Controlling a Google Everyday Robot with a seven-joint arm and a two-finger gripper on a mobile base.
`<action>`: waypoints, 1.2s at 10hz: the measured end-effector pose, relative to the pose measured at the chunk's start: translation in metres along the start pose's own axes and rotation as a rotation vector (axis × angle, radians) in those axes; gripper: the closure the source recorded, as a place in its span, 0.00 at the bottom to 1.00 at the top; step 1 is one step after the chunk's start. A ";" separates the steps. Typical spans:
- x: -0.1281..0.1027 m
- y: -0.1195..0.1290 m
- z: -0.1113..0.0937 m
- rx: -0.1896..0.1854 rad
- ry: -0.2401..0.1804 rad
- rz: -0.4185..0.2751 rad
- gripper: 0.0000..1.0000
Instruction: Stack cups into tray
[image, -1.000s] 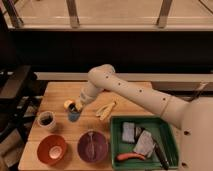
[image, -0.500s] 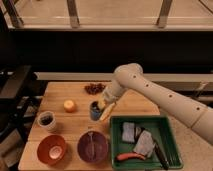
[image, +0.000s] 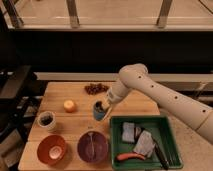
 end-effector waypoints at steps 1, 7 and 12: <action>0.001 -0.001 0.000 0.000 -0.001 -0.004 1.00; -0.054 0.037 -0.040 -0.175 -0.010 0.038 1.00; -0.119 0.071 -0.056 -0.285 -0.018 0.132 1.00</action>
